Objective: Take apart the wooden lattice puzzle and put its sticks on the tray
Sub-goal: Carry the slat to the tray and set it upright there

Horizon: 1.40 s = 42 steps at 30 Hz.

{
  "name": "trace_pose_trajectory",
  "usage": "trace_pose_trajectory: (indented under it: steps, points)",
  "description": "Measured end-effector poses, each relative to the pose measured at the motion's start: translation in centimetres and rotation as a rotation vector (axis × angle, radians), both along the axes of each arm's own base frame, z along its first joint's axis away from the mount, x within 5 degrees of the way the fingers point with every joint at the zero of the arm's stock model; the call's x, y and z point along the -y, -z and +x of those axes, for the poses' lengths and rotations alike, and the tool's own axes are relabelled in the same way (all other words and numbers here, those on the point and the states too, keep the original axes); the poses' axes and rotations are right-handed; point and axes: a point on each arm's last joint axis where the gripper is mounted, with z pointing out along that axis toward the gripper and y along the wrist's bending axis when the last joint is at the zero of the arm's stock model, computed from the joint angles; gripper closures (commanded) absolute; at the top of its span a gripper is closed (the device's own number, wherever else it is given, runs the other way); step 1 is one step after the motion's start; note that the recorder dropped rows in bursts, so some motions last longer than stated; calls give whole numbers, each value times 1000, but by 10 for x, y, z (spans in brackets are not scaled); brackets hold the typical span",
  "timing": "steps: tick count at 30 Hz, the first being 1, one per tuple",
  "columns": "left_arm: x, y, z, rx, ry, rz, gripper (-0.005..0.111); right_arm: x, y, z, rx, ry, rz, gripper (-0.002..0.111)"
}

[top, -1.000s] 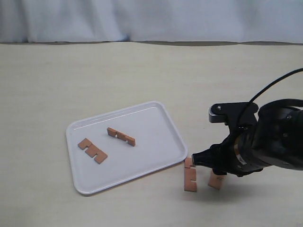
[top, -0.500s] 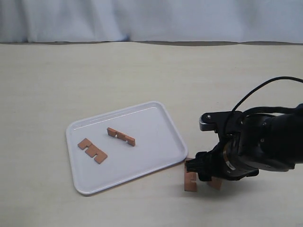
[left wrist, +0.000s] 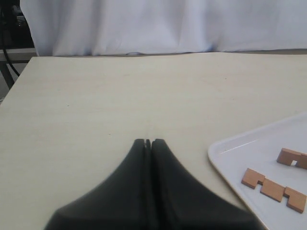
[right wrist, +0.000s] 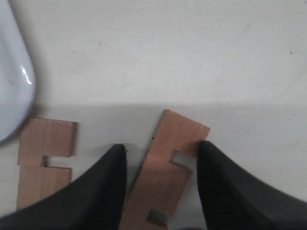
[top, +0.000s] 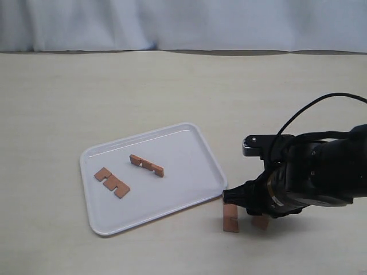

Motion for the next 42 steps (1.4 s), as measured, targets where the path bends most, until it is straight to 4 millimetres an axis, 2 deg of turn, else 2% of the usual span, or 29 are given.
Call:
trace_pose_trajectory:
  steps: [6,7,13,18,23,28,31,36,39,42]
  points:
    - [0,0,0,0,0,0,107,0,1,1,-4,-26,-11,102]
    - [0,0,0,0,0,0,107,0,1,1,-8,-45,-17,104]
    - [0,0,0,0,0,0,107,4,-10,2,14,-116,-58,104]
    - [0,0,0,0,0,0,107,6,-41,13,89,-163,-129,104]
    - [0,0,0,0,0,0,107,0,-77,32,201,-226,-133,104]
    - [0,0,0,0,0,0,107,-16,-96,55,270,-291,-61,104]
    - [0,0,0,0,0,0,107,-26,-96,69,265,-341,-28,104]
    - [0,0,0,0,0,0,107,-39,-81,93,219,-387,2,104]
    - [0,0,0,0,0,0,107,-47,-70,104,198,-409,2,104]
    - [0,0,0,0,0,0,107,-71,-46,118,170,-471,-2,104]
